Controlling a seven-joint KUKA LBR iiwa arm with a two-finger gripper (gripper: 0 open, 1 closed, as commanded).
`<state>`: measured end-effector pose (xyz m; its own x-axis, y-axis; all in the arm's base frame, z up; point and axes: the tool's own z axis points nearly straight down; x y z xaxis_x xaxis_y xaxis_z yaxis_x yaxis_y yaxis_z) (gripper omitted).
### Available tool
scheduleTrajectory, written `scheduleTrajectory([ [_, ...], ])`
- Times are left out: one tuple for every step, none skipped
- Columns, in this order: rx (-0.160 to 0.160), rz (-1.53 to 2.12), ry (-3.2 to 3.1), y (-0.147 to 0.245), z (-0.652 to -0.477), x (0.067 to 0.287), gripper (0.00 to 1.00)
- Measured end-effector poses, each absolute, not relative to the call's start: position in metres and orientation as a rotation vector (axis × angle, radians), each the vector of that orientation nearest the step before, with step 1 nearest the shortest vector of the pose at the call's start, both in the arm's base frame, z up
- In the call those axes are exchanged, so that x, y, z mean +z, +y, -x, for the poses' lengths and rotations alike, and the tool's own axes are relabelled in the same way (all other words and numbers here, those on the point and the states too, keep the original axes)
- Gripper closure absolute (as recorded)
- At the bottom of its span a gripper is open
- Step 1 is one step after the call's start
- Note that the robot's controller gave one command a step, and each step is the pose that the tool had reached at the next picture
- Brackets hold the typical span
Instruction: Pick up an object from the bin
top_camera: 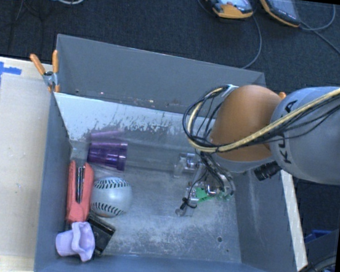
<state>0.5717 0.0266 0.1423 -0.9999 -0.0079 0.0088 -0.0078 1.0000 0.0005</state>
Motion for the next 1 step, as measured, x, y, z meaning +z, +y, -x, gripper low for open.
scheduleTrajectory([
  [-0.001,-0.011,-3.141,0.0265,-0.5737,0.1467,0.0],
])
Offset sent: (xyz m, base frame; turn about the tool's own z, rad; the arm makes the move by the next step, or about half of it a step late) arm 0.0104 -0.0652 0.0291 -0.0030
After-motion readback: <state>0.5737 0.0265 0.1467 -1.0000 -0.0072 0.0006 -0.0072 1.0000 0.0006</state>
